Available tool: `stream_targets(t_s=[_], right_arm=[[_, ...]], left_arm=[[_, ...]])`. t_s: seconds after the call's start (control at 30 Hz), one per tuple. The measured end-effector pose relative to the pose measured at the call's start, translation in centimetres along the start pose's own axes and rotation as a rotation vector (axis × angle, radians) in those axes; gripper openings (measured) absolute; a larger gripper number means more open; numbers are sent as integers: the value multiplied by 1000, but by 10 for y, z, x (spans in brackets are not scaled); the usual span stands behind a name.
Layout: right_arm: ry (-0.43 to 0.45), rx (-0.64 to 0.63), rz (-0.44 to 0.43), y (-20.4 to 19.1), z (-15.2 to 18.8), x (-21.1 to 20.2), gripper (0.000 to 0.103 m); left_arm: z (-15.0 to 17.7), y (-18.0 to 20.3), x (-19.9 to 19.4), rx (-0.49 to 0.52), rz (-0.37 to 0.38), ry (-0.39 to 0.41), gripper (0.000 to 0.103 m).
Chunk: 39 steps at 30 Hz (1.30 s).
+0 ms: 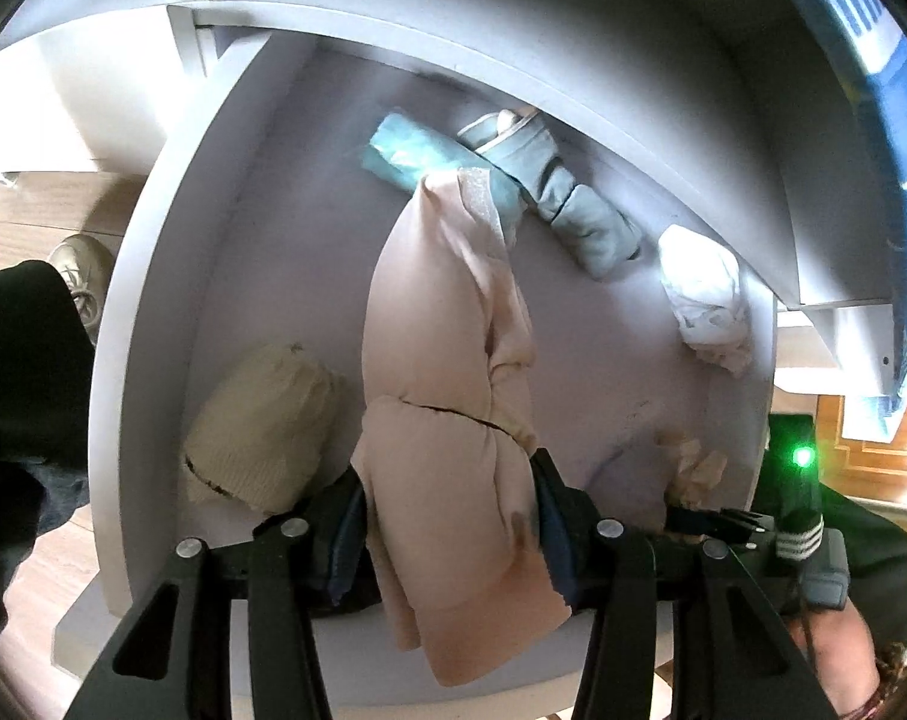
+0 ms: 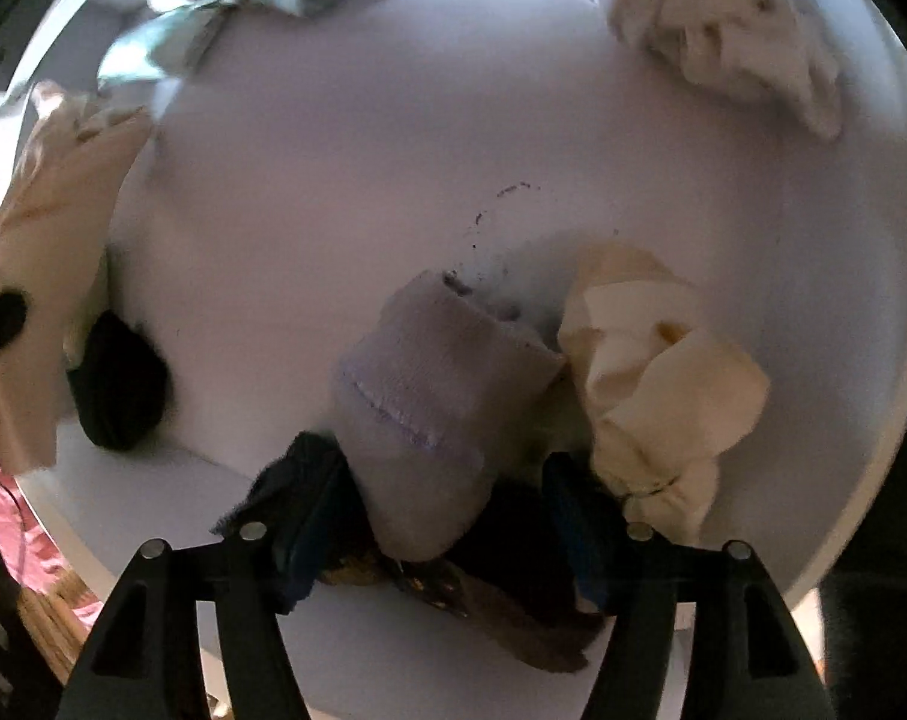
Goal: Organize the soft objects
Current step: 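Return the right tool to the shelf while the left tool holds the peach garment, then lift the peach garment with the left tool while the right tool grasps the grey sock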
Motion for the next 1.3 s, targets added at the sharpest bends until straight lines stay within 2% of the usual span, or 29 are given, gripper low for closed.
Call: stream_targets(t_s=[0.17,0.23,0.4,0.5,0.7,0.97,1.17,1.3], right_arm=[[18,45,-36,4,-6,7,68],[34,6,-22,0,-8,6,64],[47,-87,39,-9,-6,7,63],[49,-89,43,-16,-6,9,63],[46,-94,42,-23,-12,15,63],[46,-98,50,-23,-9,21,63],[46,-99,50,-23,-9,21,63],[47,-98,50,-24,-8,22,63]], left_arm=[[2,11,-5,-3,35,8,50],[2,19,-12,15,51,19,50],[5,35,-28,68,86,39,50],[9,49,-41,106,138,59,50],[21,86,-75,249,226,106,50],[28,129,-143,329,397,172,50],[-3,149,-193,297,494,257,50],[-15,156,-205,349,452,293,46]])
Point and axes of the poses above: each gripper's, at about its wrist camera, not at the fingertips, and x roughly the way its jaws point, y to its right, z to its underside, the point moved 8 cm from there along x, roughly the way its jaws point, and after that the axes turned 10 degrees about y, right-handed, at the moved point
